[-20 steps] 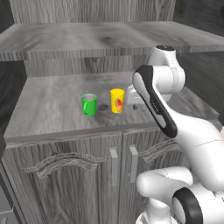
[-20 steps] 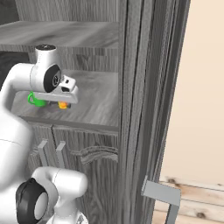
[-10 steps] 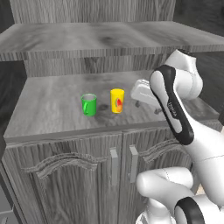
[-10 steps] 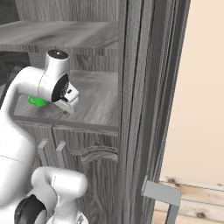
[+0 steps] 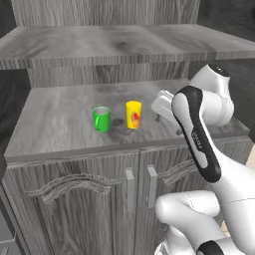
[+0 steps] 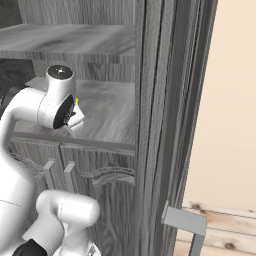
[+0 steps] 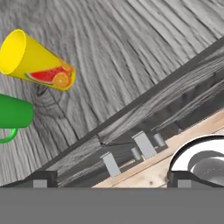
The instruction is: There is a tray on the dining counter. Grab the cup, mug, and pitcher and place them on the tray. The pitcher may be placed next to the tray if it cannot fit the tray.
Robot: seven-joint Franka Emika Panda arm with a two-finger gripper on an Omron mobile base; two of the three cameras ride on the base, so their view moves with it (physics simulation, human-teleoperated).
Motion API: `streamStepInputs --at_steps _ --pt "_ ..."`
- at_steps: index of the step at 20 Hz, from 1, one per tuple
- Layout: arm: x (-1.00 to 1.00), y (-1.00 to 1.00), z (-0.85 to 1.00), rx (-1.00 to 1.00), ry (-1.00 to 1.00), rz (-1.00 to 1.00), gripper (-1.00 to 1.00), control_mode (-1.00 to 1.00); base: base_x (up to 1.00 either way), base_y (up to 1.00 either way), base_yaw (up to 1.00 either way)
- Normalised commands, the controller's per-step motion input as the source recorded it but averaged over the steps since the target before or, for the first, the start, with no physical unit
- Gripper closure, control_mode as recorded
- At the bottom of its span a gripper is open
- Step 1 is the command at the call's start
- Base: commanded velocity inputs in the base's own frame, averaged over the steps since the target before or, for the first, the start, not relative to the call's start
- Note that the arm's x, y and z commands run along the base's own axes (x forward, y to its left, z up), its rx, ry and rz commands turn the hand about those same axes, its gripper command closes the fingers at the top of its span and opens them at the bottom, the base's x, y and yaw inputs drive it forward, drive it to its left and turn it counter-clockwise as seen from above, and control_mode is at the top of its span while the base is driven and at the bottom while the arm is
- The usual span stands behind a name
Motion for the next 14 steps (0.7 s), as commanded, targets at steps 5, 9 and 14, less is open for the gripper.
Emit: streamStepInputs --at_steps 5,9,14 --pt "0.00 0.00 0.14 0.07 0.00 -0.01 -1.00 -1.00 0.00 0.00 0.00" --pt "0.01 0.00 0.15 0.10 -0.02 0.00 -1.00 -1.00 0.00 0.00 0.00" --pt "0.15 0.01 0.15 0.07 -0.01 0.00 -1.00 -1.00 0.00 0.00 0.00"
